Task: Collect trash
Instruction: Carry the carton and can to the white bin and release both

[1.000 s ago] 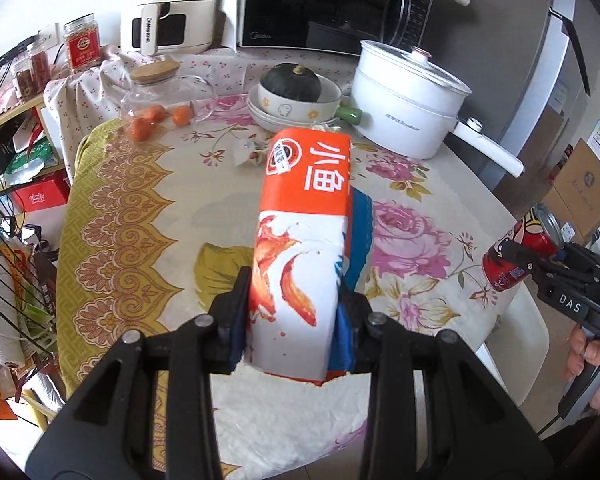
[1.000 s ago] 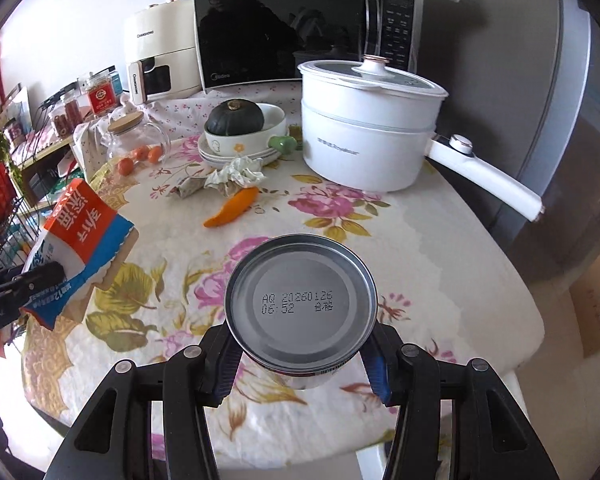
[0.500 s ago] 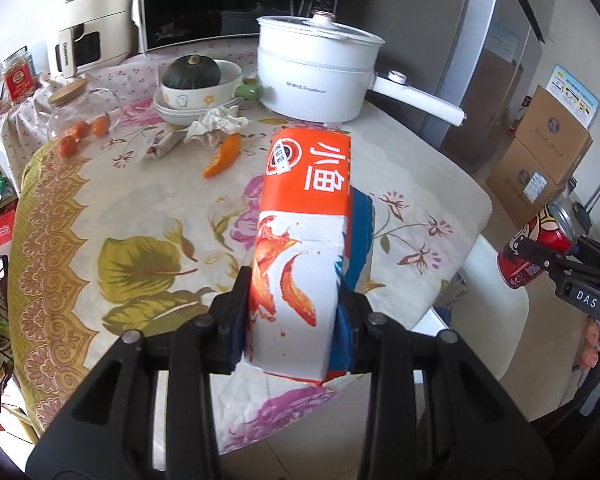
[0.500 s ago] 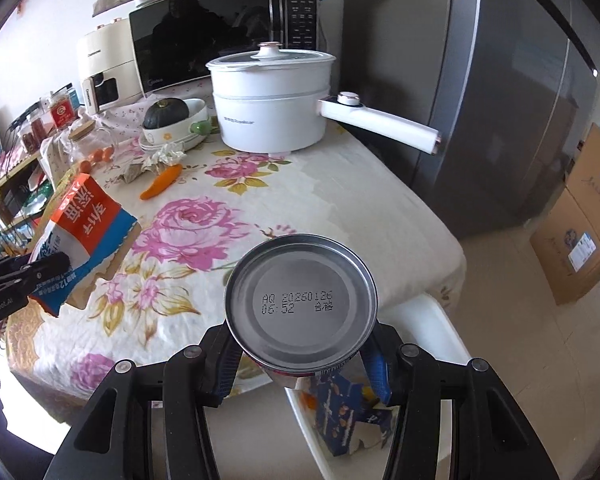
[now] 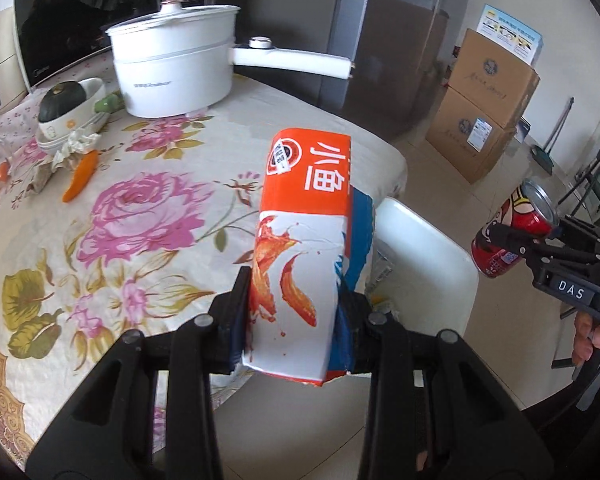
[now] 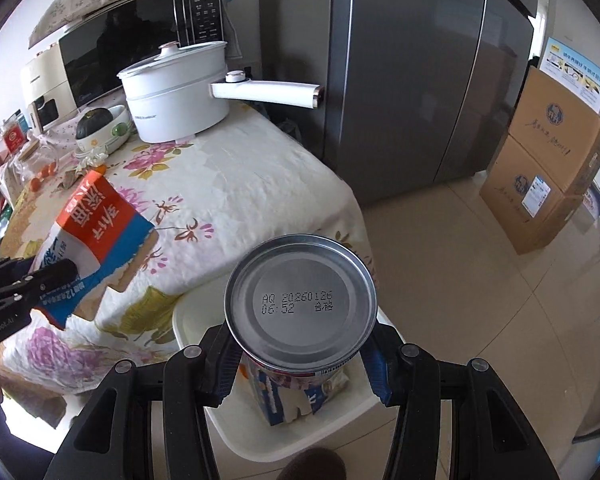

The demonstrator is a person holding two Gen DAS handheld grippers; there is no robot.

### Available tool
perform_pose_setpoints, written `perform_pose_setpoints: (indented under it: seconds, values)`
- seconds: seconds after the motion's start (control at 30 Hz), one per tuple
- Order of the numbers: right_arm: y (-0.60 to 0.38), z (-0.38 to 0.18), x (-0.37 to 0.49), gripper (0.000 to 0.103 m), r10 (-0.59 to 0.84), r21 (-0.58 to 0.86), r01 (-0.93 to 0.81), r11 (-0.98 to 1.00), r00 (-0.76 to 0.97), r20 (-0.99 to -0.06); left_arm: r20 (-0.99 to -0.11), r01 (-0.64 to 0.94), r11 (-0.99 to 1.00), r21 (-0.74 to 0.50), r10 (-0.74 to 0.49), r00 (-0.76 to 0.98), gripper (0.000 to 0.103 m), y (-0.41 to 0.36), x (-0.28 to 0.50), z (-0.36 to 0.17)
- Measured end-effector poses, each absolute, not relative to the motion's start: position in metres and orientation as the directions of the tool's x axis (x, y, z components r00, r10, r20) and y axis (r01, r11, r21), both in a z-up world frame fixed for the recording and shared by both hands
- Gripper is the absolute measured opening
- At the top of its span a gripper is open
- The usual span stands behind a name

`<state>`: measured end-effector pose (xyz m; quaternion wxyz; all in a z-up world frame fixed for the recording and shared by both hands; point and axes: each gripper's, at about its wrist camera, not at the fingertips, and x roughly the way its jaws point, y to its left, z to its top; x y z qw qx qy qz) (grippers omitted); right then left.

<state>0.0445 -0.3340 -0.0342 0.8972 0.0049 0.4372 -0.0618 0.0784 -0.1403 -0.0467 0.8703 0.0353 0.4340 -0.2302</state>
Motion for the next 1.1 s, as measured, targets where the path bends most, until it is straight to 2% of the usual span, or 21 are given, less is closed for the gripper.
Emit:
perform_pose_setpoints:
  seconds: [0.27, 0.53, 0.7, 0.9, 1.1]
  values:
    - [-0.357, -0.037, 0.035, 0.053, -0.125, -0.046, 0.147, 0.988, 0.594, -0.795, -0.794, 0.506, 0.853, -0.125, -0.392, 0.465, 0.039, -0.192, 0.072, -0.062]
    - [-0.374, -0.045, 0.032, 0.053, -0.142, -0.048, 0.176, 0.983, 0.569, -0.81, -0.793, 0.525, 0.84, -0.14, -0.412, 0.448, 0.04, -0.208, 0.076, -0.072]
    - [-0.375, -0.046, 0.033, 0.053, -0.141, -0.047, 0.178, 0.983, 0.566, -0.812, -0.803, 0.494, 0.855, -0.159, -0.404, 0.439, 0.07, -0.206, 0.082, -0.078]
    - [-0.369, -0.045, 0.036, 0.053, -0.131, -0.046, 0.161, 0.986, 0.568, -0.813, -0.81, 0.483, 0.869, -0.106, -0.357, 0.465, 0.082, -0.2, 0.078, -0.073]
    - [-0.36, -0.048, 0.041, 0.053, -0.125, -0.052, 0.145, 0.988, 0.56, -0.819, -0.814, 0.456, 0.888, -0.064, -0.311, 0.491, 0.084, -0.182, 0.078, -0.068]
